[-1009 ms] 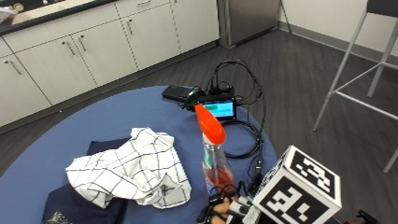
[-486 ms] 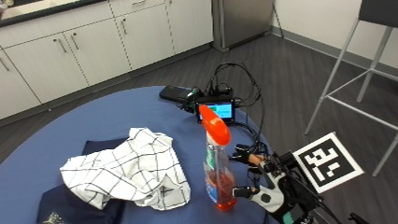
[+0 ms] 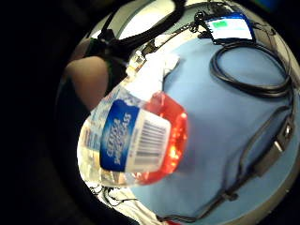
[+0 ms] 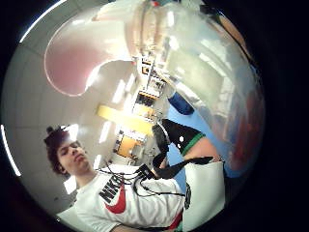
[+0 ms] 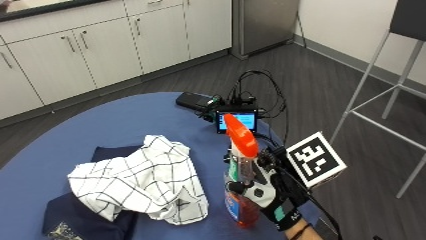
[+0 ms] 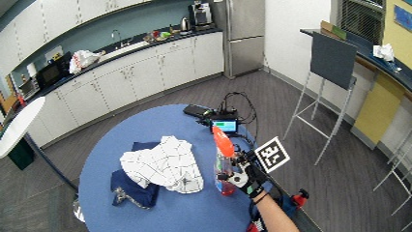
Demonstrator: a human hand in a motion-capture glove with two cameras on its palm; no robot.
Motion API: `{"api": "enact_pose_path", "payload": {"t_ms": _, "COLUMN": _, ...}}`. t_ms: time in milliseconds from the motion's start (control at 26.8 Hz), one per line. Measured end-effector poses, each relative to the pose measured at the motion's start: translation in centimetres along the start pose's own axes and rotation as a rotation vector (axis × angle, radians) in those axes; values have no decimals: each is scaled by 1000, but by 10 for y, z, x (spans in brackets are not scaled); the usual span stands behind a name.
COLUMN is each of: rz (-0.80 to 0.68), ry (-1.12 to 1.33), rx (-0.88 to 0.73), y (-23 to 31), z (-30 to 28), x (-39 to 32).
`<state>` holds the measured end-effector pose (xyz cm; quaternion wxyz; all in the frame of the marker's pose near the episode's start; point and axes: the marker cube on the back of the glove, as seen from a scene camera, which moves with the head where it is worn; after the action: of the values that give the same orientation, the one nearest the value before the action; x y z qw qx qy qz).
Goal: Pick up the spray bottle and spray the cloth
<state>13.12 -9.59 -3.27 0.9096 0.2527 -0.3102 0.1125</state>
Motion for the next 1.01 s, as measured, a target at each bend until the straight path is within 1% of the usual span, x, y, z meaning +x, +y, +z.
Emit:
{"api": "enact_pose_path", "payload": {"t_ms": 224, "rz": 17, "ry": -53, "rx": 74, "y": 1, "z": 3, "x": -1}}
{"api": "enact_pose_path", "payload": {"t_ms": 411, "rz": 27, "ry": -2, "rx": 133, "y": 2, "z": -5, "x": -2}}
{"api": "enact_pose_path", "payload": {"t_ms": 523, "rz": 20, "ry": 15, "rx": 133, "y": -2, "z": -9, "x": -2}}
{"api": "enact_pose_path", "payload": {"t_ms": 672, "rz": 23, "ry": -36, "rx": 110, "y": -10, "z": -15, "x": 3}}
{"api": "enact_pose_path", "payload": {"t_ms": 822, "rz": 47, "ry": -73, "rx": 23, "y": -29, "z": -31, "x": 1}}
{"api": "enact_pose_path", "payload": {"t_ms": 897, "rz": 75, "ry": -62, "rx": -64, "y": -47, "z": -37, "x": -8}}
{"api": "enact_pose_path", "payload": {"t_ms": 1009, "rz": 157, "ry": -32, "rx": -236, "y": -76, "z": -34, "x": -22}}
